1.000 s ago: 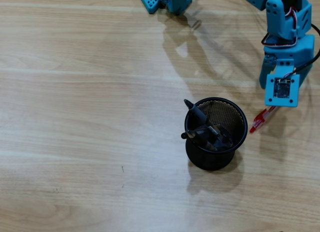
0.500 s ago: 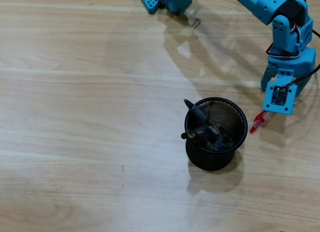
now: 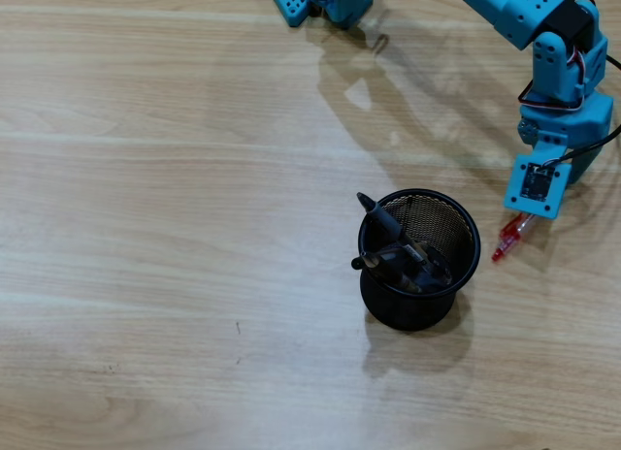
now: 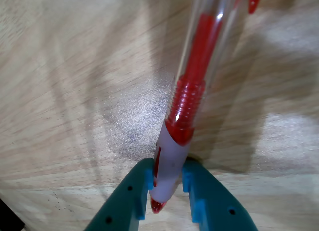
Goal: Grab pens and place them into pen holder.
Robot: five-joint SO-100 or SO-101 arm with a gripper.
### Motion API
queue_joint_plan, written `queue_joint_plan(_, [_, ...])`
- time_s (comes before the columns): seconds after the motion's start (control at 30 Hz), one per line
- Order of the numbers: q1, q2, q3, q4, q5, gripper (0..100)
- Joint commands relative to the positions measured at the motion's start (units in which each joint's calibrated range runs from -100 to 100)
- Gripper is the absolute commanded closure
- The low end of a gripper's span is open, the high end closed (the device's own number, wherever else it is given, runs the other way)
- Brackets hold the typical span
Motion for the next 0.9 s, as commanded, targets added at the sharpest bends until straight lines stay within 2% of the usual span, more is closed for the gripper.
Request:
queue_joint_plan(0.0, [-1.0, -0.1, 0.6, 0.4, -1.1, 97])
queue_joint_plan(0.27, [-0.5, -0.4, 1.1, 1.6, 0.0, 98])
queue_joint_plan(0.63, [8.2, -12.4, 1.5, 16.7, 16.6, 98])
queue_joint_plan(0.87, [11.8, -23.4, 8.7, 17.4, 23.0, 98])
